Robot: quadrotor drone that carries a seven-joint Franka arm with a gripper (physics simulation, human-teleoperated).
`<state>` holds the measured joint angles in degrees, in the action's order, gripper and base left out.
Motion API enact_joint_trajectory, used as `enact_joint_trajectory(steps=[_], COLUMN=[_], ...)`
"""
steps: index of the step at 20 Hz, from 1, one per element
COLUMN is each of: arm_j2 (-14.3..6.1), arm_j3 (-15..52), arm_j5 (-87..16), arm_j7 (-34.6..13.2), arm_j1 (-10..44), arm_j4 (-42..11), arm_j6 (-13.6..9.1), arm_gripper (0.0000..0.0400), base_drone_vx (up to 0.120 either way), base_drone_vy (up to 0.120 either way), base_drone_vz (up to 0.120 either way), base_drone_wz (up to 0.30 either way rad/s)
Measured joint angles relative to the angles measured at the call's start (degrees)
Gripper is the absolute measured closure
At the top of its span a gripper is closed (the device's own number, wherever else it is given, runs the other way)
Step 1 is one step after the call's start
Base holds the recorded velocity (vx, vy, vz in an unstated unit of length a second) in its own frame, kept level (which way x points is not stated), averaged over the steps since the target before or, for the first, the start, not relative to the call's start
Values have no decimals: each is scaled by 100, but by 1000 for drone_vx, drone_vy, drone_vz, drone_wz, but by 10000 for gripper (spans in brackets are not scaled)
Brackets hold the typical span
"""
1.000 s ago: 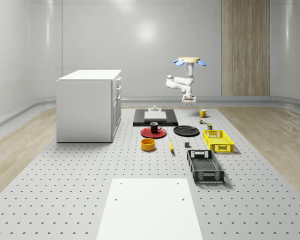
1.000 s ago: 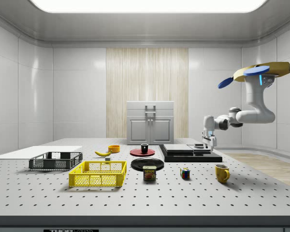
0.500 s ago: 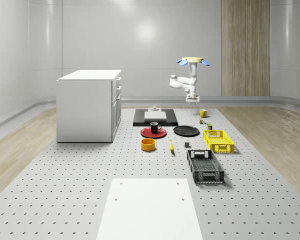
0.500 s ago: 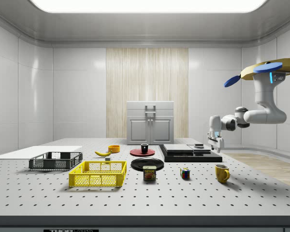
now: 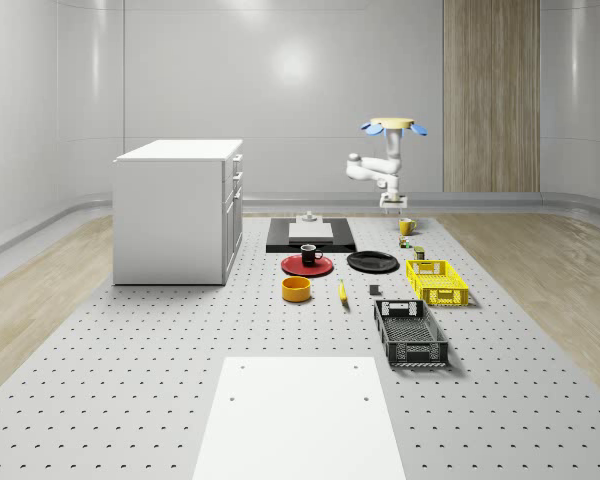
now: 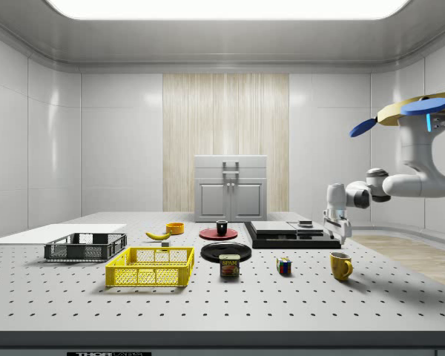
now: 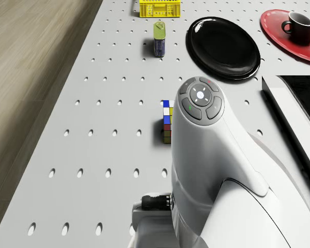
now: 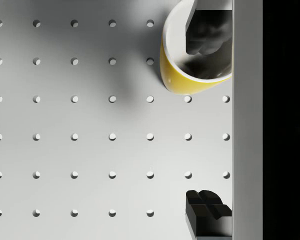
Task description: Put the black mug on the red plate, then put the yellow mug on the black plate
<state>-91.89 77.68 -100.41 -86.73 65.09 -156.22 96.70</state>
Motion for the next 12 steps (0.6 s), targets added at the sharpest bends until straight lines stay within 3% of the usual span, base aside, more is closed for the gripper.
enact_joint_trajectory(steps=[3,6,12], arm_j2=[0,0,5], arm_j3=[0,0,-161], arm_j5=[0,0,-146], arm_j7=[0,0,-8], arm_j1=[0,0,33], arm_j4=[0,0,38], arm_j6=[0,0,67], arm_gripper=[0,0,0], base_drone_vx=[120,0,0], base_drone_vy=[120,107,0], base_drone_vz=[0,0,0], base_drone_wz=[0,0,0])
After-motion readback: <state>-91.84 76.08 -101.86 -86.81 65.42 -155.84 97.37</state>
